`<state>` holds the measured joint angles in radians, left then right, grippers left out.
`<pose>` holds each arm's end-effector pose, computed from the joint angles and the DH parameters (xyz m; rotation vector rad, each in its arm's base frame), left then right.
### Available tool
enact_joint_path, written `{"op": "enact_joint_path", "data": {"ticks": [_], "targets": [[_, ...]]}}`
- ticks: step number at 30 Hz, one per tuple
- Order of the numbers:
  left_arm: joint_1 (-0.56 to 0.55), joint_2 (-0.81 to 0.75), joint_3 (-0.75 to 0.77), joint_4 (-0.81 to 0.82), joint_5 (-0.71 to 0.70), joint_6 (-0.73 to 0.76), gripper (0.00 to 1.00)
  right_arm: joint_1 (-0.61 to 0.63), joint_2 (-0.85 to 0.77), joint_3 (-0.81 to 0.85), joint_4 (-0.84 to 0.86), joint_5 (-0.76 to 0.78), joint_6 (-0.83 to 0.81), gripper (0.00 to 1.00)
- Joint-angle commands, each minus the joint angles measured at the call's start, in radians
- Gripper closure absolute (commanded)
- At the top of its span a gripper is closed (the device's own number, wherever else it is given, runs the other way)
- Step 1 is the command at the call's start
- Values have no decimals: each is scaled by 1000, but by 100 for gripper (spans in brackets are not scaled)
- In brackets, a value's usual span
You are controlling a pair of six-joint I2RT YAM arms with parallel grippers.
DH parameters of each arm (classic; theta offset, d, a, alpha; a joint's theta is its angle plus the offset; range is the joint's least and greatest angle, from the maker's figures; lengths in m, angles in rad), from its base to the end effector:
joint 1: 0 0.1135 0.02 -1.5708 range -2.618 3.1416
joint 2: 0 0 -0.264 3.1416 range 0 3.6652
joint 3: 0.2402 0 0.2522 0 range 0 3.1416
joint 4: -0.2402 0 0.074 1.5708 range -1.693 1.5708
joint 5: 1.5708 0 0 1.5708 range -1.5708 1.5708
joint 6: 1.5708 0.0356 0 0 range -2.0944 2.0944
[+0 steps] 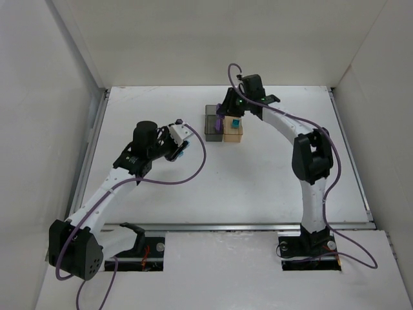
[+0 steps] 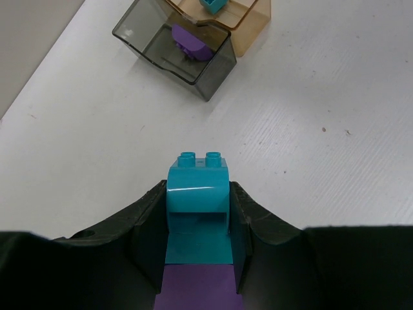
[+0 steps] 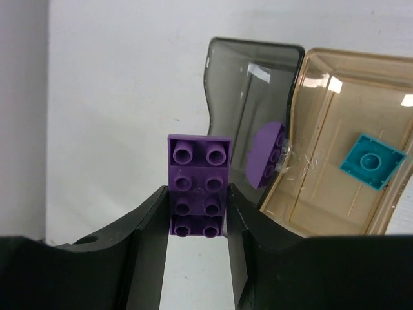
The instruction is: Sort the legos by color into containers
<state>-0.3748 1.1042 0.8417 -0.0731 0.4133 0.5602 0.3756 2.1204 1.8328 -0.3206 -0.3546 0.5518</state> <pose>0.2312 -0.1063 0.3085 1.0886 1.5399 -0.2667 0.4587 0.1942 0.2653 -0.0119 2.2835 0.8954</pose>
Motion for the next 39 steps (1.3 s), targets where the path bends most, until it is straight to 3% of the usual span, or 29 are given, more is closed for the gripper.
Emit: {"op": "enact_joint_path", "data": {"ticks": [1,2,3,6,15,20,23,26,32,35,39], "targets": [[1,-10,10,27,1,-8,100,36,27,75,-89,94,-56,69],[1,-1,10,27,1,-8,100,36,27,75,-89,94,-56,58],[1,-1,10,36,1,-8,100,36,27,75,-89,85,-56,39],[1,-1,19,36,1,-8,100,36,27,75,-107,71,-65,14],[1,-1,19,36,1,-8,100,46,-111,22,-20,-33,-176,13],[1,-1,40,36,10,-17,100,55,-238,-131,123,-355,-288,11],[1,-12,50,61,61,3,100,84,-238,-132,135,-598,-317,10],[1,-21,60,93,116,21,100,118,-194,-75,135,-717,-279,8],[1,-30,97,105,168,40,100,148,-146,-30,146,-779,-234,0],[1,-30,134,105,191,-18,100,148,-178,-72,146,-790,-315,0],[51,3,197,63,349,-133,100,148,-269,-162,146,-727,-465,1]]}}
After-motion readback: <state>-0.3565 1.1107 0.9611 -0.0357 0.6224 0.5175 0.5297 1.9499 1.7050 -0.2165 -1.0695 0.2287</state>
